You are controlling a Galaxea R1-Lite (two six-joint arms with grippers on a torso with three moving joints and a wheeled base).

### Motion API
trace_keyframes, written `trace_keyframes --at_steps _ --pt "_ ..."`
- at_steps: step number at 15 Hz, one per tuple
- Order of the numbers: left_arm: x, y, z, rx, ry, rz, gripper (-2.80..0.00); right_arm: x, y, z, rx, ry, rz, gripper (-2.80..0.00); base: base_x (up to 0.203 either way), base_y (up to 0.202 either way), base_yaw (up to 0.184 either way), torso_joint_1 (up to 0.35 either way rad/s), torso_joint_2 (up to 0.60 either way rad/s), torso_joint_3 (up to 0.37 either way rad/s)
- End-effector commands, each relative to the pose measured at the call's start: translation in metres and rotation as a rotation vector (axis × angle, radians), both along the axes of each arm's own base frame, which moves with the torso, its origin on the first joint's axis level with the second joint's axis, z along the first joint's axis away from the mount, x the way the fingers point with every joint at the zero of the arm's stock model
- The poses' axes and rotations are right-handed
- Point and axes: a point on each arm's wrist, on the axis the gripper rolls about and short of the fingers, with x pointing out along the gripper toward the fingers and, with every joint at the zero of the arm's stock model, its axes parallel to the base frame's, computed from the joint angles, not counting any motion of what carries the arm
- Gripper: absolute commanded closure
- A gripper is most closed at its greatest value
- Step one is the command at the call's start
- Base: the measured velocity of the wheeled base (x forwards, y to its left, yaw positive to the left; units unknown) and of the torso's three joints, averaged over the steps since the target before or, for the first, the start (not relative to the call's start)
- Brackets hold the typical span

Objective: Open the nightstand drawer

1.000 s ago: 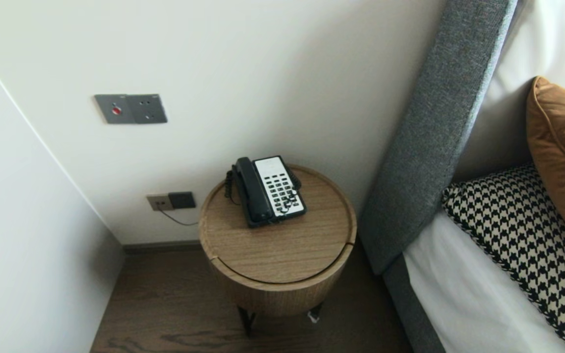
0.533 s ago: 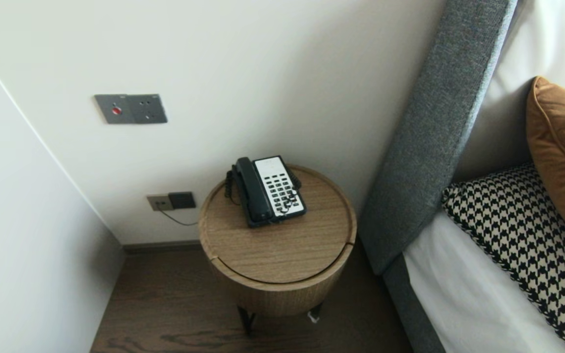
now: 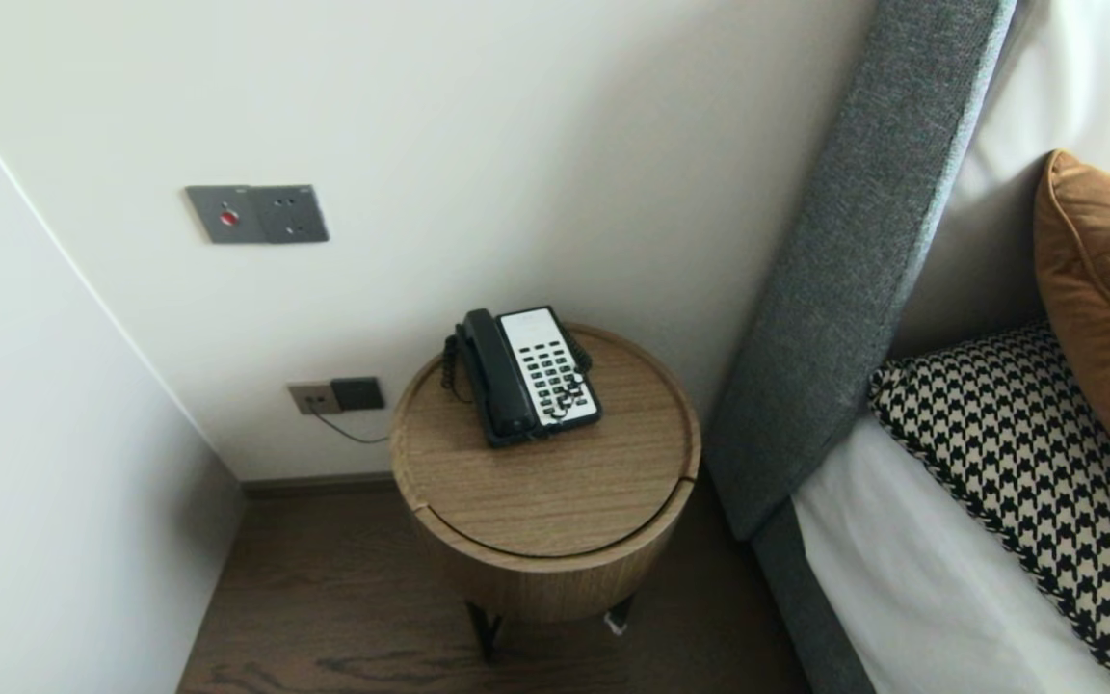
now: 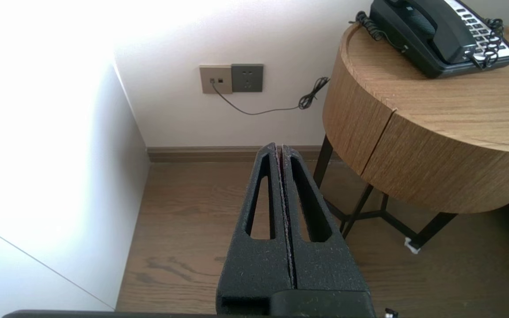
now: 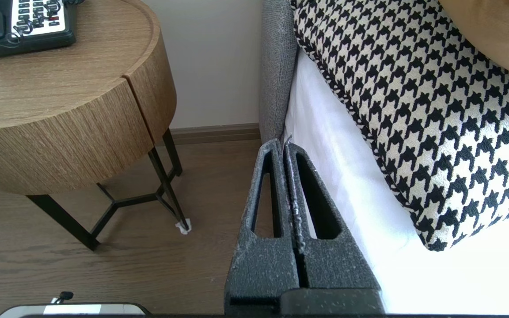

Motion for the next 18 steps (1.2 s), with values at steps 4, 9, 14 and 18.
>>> trace_keyframes --at_steps 4,9,14,18 --pt "0.0 0.0 0.0 -0.001 0.0 0.001 0.0 -0.0001 0.0 0.0002 -0.001 0.0 0.001 0.0 0.0 0.0 0.0 0.0 0.0 0.0" --pt "0.0 0.0 0.0 -0.001 0.0 0.0 0.0 0.0 0.0 -0.0001 -0.001 0.001 0.001 0.0 0.0 0.0 0.0 0.0 0.0 0.0" --pt "0.0 0.0 0.0 -0.001 0.0 0.0 0.0 0.0001 0.0 -0.0001 -0.001 0.003 0.001 0.0 0.0 0.0 0.0 0.0 0.0 0.0" --pt "0.0 0.0 0.0 0.002 0.0 0.0 0.0 0.0001 0.0 -0.0001 -0.001 0.003 0.001 0.0 0.0 0.0 0.0 0.0 0.0 0.0"
